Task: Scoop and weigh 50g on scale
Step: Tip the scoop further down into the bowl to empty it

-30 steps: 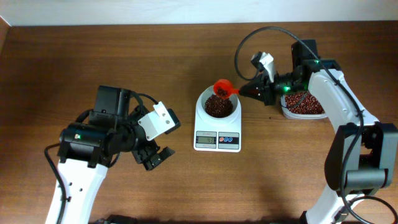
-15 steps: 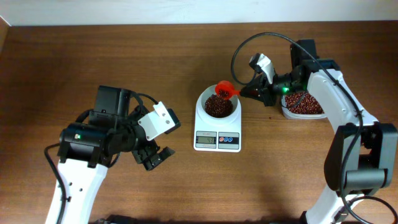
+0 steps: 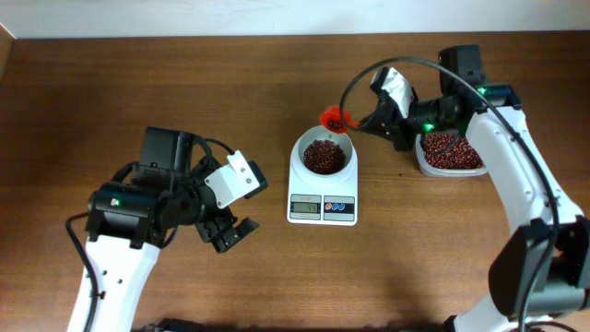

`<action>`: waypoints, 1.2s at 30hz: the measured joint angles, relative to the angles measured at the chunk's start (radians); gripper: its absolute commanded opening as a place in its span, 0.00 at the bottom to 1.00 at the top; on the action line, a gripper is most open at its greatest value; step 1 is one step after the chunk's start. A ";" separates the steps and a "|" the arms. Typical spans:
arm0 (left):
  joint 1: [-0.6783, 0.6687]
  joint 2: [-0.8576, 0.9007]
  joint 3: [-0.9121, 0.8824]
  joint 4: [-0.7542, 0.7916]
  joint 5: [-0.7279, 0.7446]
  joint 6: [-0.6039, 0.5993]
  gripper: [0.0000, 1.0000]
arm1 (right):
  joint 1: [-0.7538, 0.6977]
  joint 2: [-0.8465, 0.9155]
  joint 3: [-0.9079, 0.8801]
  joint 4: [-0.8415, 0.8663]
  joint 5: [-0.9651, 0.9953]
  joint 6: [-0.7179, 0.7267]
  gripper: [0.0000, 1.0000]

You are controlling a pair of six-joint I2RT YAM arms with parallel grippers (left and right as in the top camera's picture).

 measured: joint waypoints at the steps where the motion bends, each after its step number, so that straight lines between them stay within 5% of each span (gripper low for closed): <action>1: 0.000 0.000 0.000 0.000 0.000 0.000 0.99 | 0.011 -0.011 0.003 0.000 0.035 0.000 0.04; 10: 0.000 0.000 0.000 0.000 0.000 0.000 0.99 | 0.108 -0.017 0.003 -0.001 0.235 -0.007 0.04; 36: 0.000 0.000 0.000 0.000 0.000 0.000 0.99 | 0.119 -0.024 0.003 -0.100 0.269 0.014 0.04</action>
